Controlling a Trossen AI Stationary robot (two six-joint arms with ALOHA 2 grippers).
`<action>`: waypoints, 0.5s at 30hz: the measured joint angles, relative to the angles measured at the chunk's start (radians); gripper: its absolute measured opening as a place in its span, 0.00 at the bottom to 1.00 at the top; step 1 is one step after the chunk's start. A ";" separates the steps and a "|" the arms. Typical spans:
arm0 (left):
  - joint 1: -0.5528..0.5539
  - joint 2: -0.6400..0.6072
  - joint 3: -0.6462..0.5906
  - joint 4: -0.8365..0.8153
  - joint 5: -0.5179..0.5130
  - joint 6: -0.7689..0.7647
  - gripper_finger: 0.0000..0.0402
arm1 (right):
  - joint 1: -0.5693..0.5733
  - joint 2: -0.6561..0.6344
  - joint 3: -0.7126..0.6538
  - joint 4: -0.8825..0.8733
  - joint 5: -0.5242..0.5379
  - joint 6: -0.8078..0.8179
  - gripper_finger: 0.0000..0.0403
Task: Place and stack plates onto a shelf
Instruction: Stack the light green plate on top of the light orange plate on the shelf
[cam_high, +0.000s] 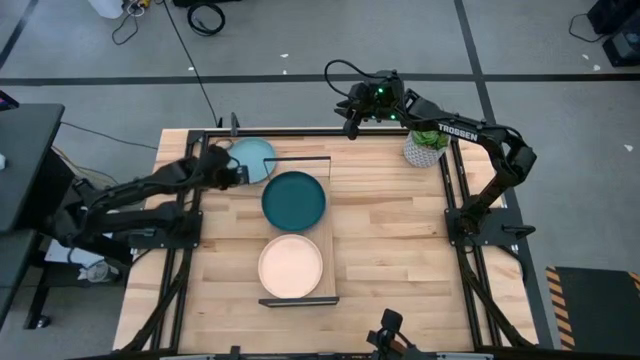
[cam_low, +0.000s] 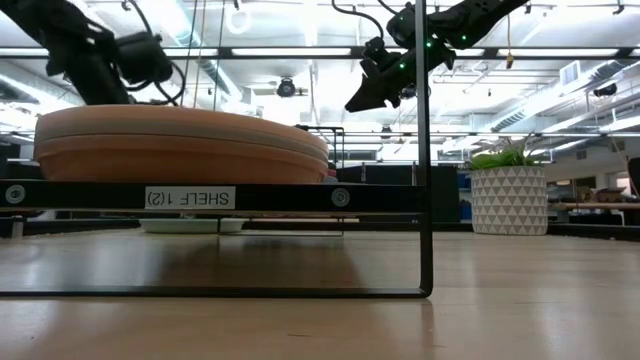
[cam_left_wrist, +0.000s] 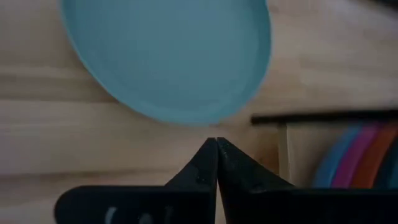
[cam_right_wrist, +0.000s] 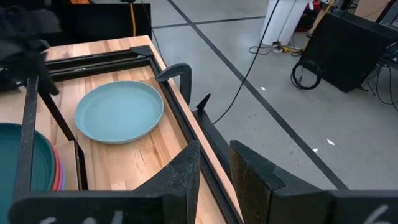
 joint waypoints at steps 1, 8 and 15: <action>0.036 0.008 -0.002 0.015 0.023 -0.002 0.02 | 0.000 0.000 0.000 0.000 0.000 0.000 0.23; 0.195 0.068 0.003 0.083 0.053 0.119 0.04 | 0.000 0.000 0.000 0.005 0.000 -0.003 0.23; 0.193 0.079 0.007 0.209 0.027 0.522 0.05 | 0.000 0.000 0.000 0.008 0.000 0.006 0.23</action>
